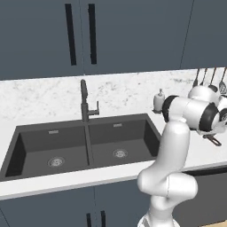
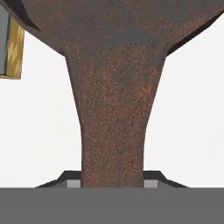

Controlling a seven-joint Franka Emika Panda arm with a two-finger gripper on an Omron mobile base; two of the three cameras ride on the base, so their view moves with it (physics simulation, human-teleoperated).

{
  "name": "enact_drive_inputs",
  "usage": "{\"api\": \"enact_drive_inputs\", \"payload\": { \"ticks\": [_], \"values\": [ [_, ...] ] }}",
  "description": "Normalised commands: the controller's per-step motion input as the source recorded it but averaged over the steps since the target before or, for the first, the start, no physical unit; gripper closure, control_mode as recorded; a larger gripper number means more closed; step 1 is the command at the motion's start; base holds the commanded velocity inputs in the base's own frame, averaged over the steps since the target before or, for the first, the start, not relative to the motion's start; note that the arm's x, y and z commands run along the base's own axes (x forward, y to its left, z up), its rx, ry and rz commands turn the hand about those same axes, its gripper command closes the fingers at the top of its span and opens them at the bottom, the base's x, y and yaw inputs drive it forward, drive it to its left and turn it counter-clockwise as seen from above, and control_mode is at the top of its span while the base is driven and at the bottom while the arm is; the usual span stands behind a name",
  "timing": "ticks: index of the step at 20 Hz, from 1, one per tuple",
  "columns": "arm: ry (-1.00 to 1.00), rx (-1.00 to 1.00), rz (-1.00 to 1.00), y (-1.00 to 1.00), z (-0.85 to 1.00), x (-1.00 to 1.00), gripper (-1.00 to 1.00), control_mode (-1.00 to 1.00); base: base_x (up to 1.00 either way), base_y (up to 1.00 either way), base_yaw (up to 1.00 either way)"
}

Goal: Pick the pan and sponge and place them into the sink. Then turn on the water.

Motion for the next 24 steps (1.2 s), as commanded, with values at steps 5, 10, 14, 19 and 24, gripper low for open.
{"api": "enact_drive_inputs", "payload": {
  "ticks": [5, 10, 14, 19, 24],
  "values": [
    [-0.50, -0.11, 0.22, 0.76, 0.82, -0.65, 1.00, -1.00, 0.00, 0.00, 0.00],
    [-0.32, -0.14, 0.22, 0.90, 0.62, -0.32, 1.00, -1.00, 0.00, 0.00, 0.00],
    [0.00, -0.29, 0.23, 1.00, 0.54, -0.01, 1.00, -1.00, 0.00, 0.00, 0.00],
    [0.06, -0.12, 0.15, 0.93, 0.17, 0.00, 1.00, -1.00, 0.00, 0.00, 0.00],
    [0.12, 0.00, -0.14, 0.60, -0.07, 0.24, 1.00, -1.00, 0.00, 0.00, 0.00]
  ]
}}
